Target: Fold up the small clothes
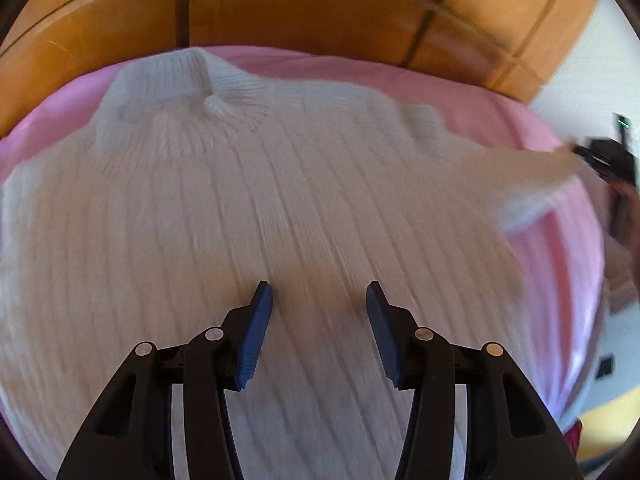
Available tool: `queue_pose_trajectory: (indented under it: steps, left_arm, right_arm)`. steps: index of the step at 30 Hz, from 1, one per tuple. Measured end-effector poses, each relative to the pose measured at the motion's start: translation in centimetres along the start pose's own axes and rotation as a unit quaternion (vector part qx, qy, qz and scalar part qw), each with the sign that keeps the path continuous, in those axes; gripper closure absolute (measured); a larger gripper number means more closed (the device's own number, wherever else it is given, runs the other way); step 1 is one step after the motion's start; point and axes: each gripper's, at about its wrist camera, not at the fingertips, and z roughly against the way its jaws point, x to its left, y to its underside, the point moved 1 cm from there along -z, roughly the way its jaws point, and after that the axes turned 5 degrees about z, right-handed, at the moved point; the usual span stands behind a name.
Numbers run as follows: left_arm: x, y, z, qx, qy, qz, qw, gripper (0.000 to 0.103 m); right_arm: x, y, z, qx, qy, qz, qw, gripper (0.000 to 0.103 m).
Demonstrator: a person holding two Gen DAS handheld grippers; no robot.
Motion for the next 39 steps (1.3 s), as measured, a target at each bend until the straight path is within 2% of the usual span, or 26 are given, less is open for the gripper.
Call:
queue_pose_trajectory:
  steps: [3,6,9,12,15,18,19,21,22,23,24,25,26,27,29,30,33,34,37,38,39]
  left_arm:
    - [0.3,-1.4,-0.2,-0.009,-0.003,0.033,0.9994,0.055]
    - [1.9,-0.8,1.2,-0.023,0.006,0.068,0.9974,0.055]
    - [4.4,0.7,2.6,-0.024,0.023,0.109,0.9935,0.055]
    - [6.5,2.7,4.4,-0.029,0.033,0.142,0.9889,0.055]
    - [8.6,4.4,6.5,-0.038,0.034,0.164,0.9851,0.055]
    - [10.6,5.8,8.4,-0.048,0.04,0.178,0.9821,0.055]
    - [11.5,6.3,9.2,-0.054,0.042,0.183,0.9808,0.055]
    - [12.7,7.0,10.3,-0.063,0.046,0.191,0.9785,0.055]
    - [13.5,7.3,10.9,-0.068,0.051,0.198,0.9765,0.055]
    - [14.1,7.6,11.3,-0.072,0.056,0.205,0.9744,0.055]
    - [14.6,7.6,11.7,-0.076,0.06,0.213,0.9722,0.049]
    - [15.2,7.8,12.1,-0.082,0.065,0.224,0.9689,0.042]
    - [16.0,8.2,12.6,-0.092,0.071,0.234,0.9653,0.035]
    - [16.8,8.5,13.0,-0.1,0.08,0.245,0.9609,0.034]
    - [17.8,8.7,12.9,-0.099,0.092,0.259,0.9565,0.034]
    - [18.4,8.9,12.8,-0.099,0.1,0.269,0.9529,0.034]
    - [19.4,8.7,12.1,-0.097,0.106,0.279,0.9495,0.034]
    - [19.2,8.3,11.6,-0.096,0.106,0.279,0.9494,0.034]
    - [19.2,7.2,10.0,-0.09,0.104,0.279,0.9505,0.034]
    - [19.4,7.1,9.5,-0.085,0.102,0.28,0.9508,0.037]
    - [19.2,6.6,8.7,-0.078,0.102,0.281,0.9512,0.046]
  right_arm:
    - [-0.1,0.1,-0.2,0.011,-0.04,-0.02,0.999,0.097]
    - [1.7,0.8,1.1,0.012,-0.105,-0.033,0.994,0.097]
    - [6.3,1.5,3.6,0.001,-0.172,0.001,0.985,0.097]
    - [13.5,3.0,6.4,-0.005,-0.239,0.063,0.969,0.097]
    - [21.8,6.1,8.9,0.004,-0.311,0.122,0.943,0.097]
    - [29.9,11.1,11.2,0.029,-0.375,0.18,0.909,0.097]
    - [33.2,13.2,11.8,0.044,-0.398,0.203,0.894,0.097]
    - [37.4,16.7,12.9,0.065,-0.422,0.238,0.872,0.096]
    - [39.8,18.9,13.5,0.086,-0.445,0.254,0.854,0.093]
    - [41.3,20.3,13.9,0.1,-0.459,0.266,0.842,0.089]
    - [42.8,21.8,14.7,0.106,-0.468,0.278,0.832,0.071]
    - [43.4,21.9,14.4,0.104,-0.47,0.283,0.83,0.061]
    - [43.6,22.5,15.1,0.101,-0.473,0.281,0.829,0.056]
    - [43.5,22.5,15.3,0.101,-0.476,0.274,0.829,0.052]
    - [42.2,21.8,14.9,0.098,-0.472,0.251,0.839,0.043]
    - [41.8,21.6,15.1,0.093,-0.465,0.243,0.846,0.041]
    - [38.4,20.7,14.1,0.089,-0.429,0.227,0.87,0.038]
    - [36.0,20.7,13.4,0.09,-0.406,0.219,0.882,0.037]
    - [31.7,21.7,12.9,0.104,-0.363,0.2,0.904,0.035]
    - [30.3,22.2,12.2,0.111,-0.351,0.191,0.91,0.035]
    - [28.3,22.6,11.4,0.121,-0.339,0.175,0.917,0.035]
